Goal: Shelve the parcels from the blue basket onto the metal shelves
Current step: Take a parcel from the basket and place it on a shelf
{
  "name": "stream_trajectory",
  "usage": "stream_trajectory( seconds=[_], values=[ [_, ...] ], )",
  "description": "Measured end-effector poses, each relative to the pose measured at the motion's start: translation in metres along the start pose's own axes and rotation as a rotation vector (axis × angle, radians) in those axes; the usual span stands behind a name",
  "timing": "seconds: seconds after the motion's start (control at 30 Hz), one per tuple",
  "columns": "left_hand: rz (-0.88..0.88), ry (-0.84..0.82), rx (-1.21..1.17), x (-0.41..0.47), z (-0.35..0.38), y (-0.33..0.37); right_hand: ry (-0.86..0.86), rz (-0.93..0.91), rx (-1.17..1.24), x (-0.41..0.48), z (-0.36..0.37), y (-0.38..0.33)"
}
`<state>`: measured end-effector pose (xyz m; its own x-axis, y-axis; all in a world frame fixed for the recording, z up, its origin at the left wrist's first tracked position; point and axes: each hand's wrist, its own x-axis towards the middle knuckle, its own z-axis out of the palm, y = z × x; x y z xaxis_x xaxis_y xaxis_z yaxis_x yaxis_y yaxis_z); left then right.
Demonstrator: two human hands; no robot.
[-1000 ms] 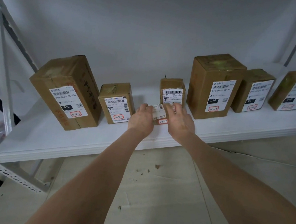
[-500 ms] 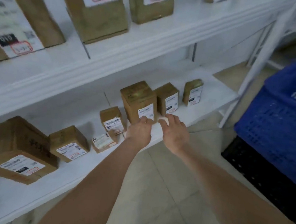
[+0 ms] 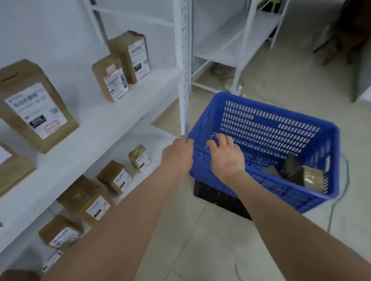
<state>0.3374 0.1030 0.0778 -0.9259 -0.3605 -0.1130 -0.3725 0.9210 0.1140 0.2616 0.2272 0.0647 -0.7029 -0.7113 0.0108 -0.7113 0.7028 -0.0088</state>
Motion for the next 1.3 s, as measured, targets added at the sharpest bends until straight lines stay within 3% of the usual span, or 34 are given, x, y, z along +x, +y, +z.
stream_trajectory(
  seconds=[0.33, 0.6, 0.77, 1.07, 1.3],
  values=[
    [0.220, -0.015, 0.031, 0.144, -0.023, 0.154, 0.004, 0.275, 0.032, 0.047, -0.027, 0.192],
    [0.277, -0.224, 0.028, 0.249, 0.024, 0.253, -0.119, 0.361, 0.054, 0.092, 0.014, 0.314],
    [0.308, -0.295, 0.028, 0.278, 0.047, 0.280, -0.168, 0.393, 0.056, 0.113, 0.025, 0.358],
    [0.148, -0.381, -0.031, 0.325, 0.053, 0.306, -0.187, 0.314, 0.064, 0.159, 0.024, 0.418],
    [-0.058, -0.403, -0.137, 0.344, 0.076, 0.348, -0.283, 0.113, 0.070, 0.185, 0.046, 0.472]
  ],
)
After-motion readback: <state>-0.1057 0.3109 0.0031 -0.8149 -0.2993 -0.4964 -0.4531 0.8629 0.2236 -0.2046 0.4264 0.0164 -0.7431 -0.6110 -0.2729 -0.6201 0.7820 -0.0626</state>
